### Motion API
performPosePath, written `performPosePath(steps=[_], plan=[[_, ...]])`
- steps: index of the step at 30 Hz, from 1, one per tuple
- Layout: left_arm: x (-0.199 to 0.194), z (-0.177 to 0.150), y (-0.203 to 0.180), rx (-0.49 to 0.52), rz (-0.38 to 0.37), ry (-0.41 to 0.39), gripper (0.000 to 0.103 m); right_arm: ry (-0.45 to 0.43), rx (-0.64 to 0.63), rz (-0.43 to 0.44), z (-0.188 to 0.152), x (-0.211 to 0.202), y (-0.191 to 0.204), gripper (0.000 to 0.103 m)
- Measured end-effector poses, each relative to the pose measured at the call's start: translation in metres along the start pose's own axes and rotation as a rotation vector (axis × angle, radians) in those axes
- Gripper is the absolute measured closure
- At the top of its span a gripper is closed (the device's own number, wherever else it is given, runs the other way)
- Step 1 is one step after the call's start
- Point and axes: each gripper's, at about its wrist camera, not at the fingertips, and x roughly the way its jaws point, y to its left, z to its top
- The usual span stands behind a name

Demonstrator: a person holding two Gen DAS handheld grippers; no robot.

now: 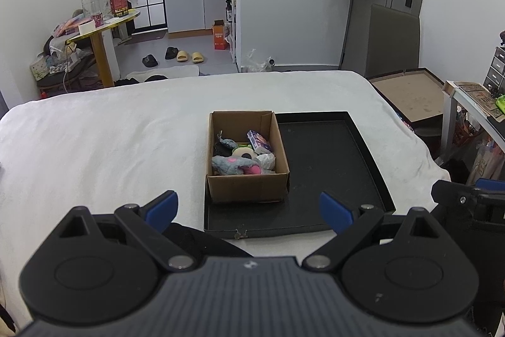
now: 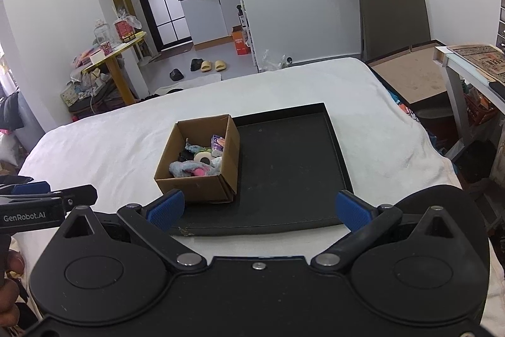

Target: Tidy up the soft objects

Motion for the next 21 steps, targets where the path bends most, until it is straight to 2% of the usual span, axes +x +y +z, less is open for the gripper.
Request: performPosePath(steps=[21], plan=[[0.0003,0.0,0.0006,-0.011,-0.016,0.004,0.007,-0.002,-0.018,0.009,0.0033,-0.0013,0.0038,0.0]])
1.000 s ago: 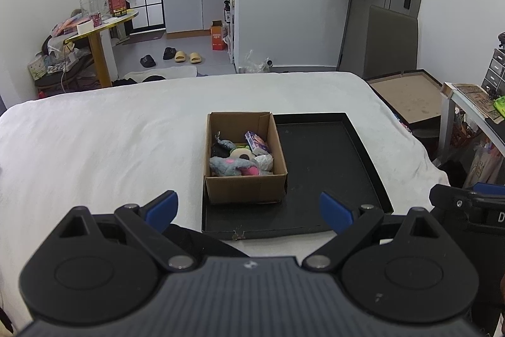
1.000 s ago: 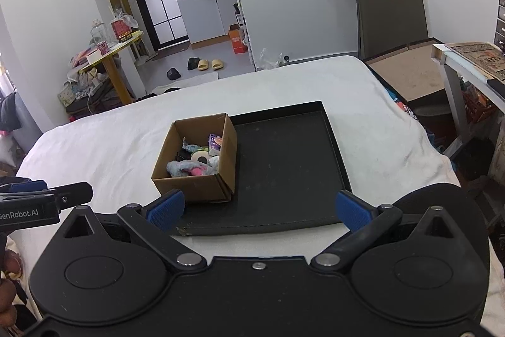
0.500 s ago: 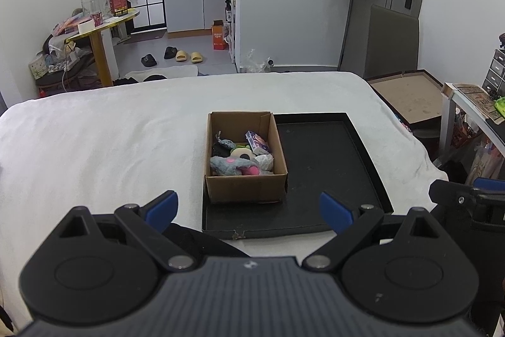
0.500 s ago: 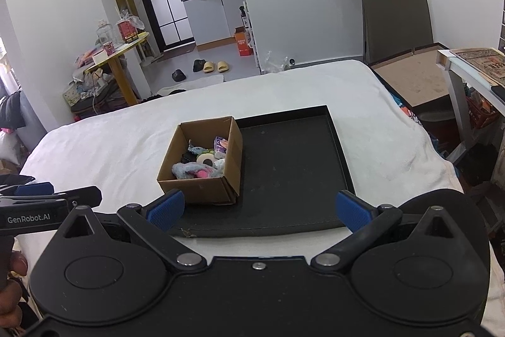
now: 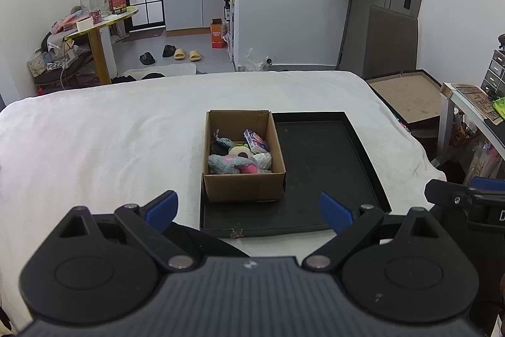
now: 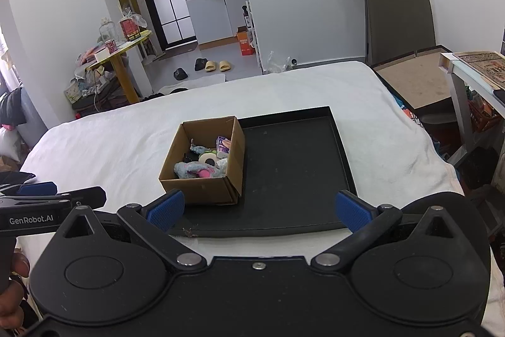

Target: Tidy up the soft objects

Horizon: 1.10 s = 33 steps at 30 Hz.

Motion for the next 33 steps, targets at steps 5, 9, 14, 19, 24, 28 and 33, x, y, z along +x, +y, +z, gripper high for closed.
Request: performPosePath(steps=[5,9,14,19,24,28,33], plan=[[0.0013,-0.0006,0.0,-0.004,-0.002,0.001,0.007,0.0,0.001,-0.004,0.0005,0.0003,0.0001,0.0],[0.0012,-0.0007,0.001,-0.011,-0.003,-0.002,0.007,0.0,-0.006,-0.012,-0.0001,0.0015,0.0009,0.0],[0.0006,-0.0007,0.0017,-0.014,-0.004,-0.003,0.007,0.0,-0.012,-0.01,-0.0007,0.0018,0.0034,0.0],[-0.0003,-0.0004,0.0024,-0.018,-0.009,-0.002,0.007,-0.011,-0.024,-0.009,-0.0012,0.0005,0.0057,0.0],[-0.0006,-0.0007,0.0006,-0.019,-0.008,-0.001,0.007,-0.007,-0.018,-0.006,-0.0019,0.0013,0.0039,0.0],[-0.0004,-0.0009,0.0002,-0.017,-0.006,0.001,0.007,-0.006,-0.019,-0.005,-0.0017,0.0014,0.0048,0.0],[-0.0004,-0.0006,-0.0002,-0.017,-0.008,0.001,0.007,-0.006,-0.019,-0.005,-0.0021,0.0016,0.0049,0.0]])
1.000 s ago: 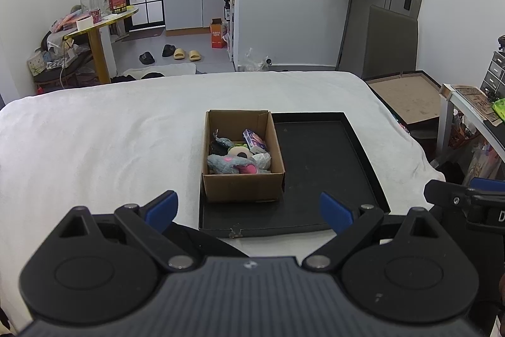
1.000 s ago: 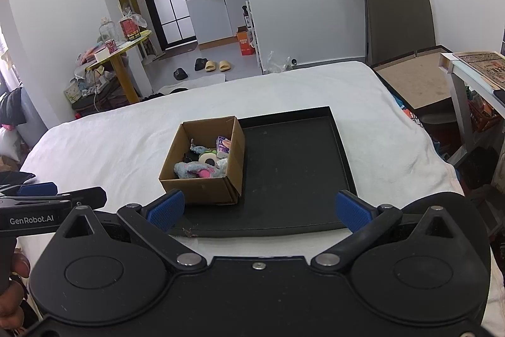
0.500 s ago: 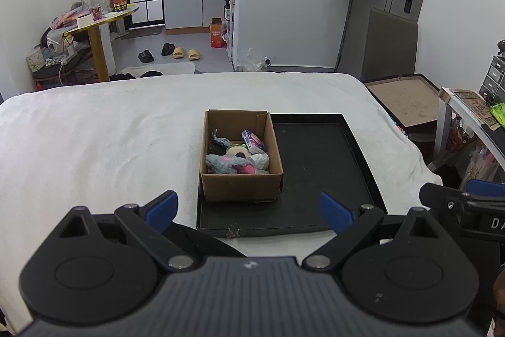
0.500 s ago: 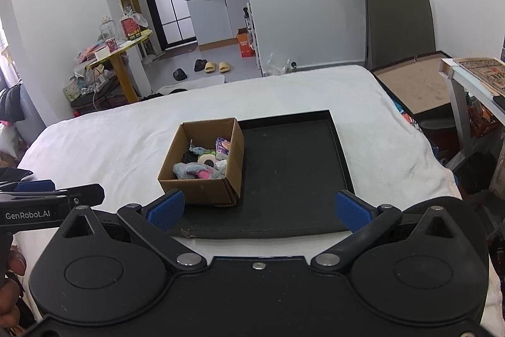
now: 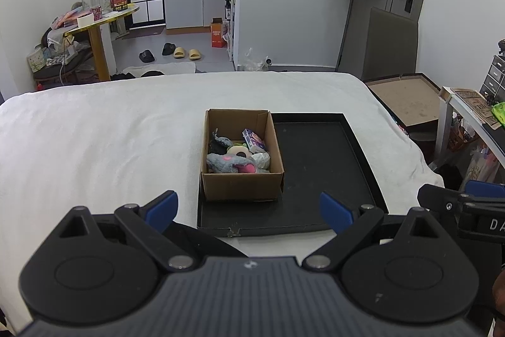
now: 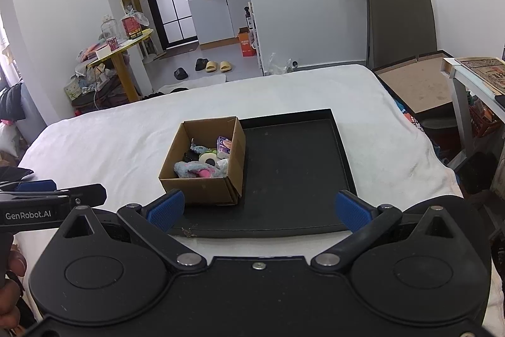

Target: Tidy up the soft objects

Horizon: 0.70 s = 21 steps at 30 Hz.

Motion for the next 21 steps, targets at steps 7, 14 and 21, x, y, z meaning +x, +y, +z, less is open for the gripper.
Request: performPosePath(steps=[7,14,21], plan=[[0.0019,0.0001,-0.0004,-0.006,-0.001,0.002,0.007,-0.001,0.002,-0.001,-0.0004,0.0007,-0.0001,0.0],[0.001,0.0,0.0016,-0.011,-0.003,0.001,0.007,-0.003,-0.001,0.001,-0.0007,0.0003,0.0006,0.0],[0.001,-0.0007,0.0032,-0.014,-0.005,0.0,0.007,-0.002,0.0,0.002,-0.0007,0.0006,0.0008,0.0]])
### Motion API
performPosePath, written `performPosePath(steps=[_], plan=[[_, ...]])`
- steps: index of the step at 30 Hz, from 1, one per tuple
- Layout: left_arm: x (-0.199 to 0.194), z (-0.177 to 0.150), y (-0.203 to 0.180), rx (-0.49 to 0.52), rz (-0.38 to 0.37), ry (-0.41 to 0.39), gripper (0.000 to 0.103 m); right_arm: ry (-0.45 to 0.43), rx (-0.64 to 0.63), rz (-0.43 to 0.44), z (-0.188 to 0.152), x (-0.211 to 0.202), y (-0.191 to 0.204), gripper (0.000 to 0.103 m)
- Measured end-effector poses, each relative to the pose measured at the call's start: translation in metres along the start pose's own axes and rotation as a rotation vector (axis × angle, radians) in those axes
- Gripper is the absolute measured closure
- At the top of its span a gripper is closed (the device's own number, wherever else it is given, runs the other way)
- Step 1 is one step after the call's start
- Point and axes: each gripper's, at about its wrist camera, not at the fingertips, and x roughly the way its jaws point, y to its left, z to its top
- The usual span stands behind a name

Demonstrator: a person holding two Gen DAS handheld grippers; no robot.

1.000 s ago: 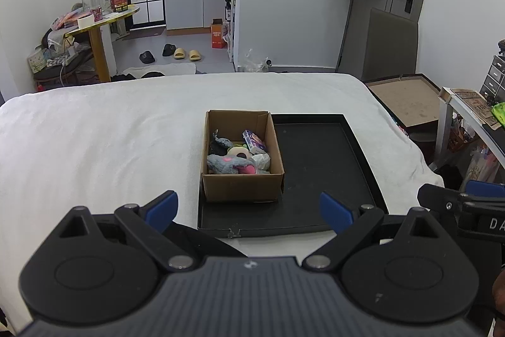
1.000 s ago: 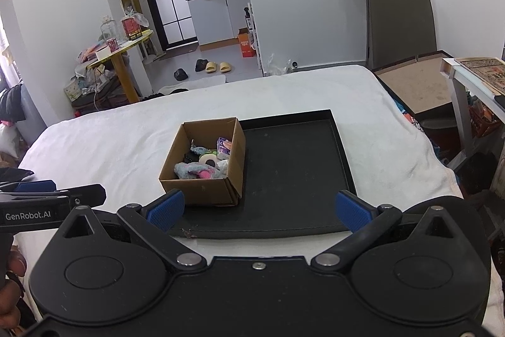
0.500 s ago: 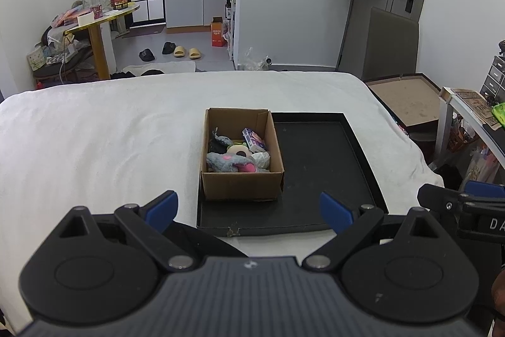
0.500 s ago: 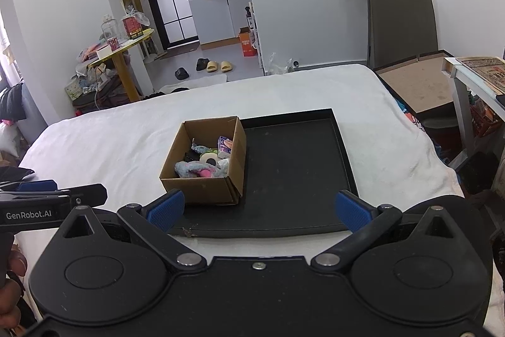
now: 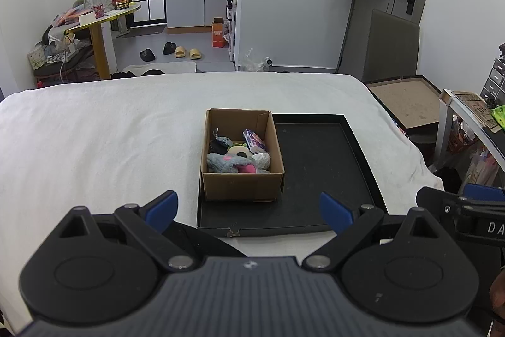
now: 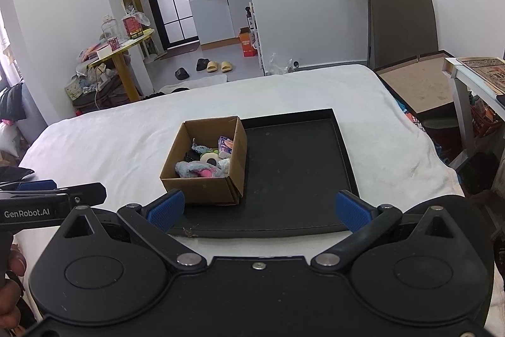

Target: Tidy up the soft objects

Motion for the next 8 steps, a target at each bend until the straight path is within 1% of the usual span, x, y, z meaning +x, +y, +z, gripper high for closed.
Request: performPosePath(steps=[4,8], plan=[[-0.0027,-0.0009,-0.0008,0.006,0.003,-0.014,0.007,0.004,0.004,-0.002,-0.0004,0.0013,0.0002,0.0],[-0.002,-0.001,0.0008,-0.002,-0.001,-0.009,0.007,0.008,0.006,-0.004,-0.0007,0.0028,-0.0001,0.0]])
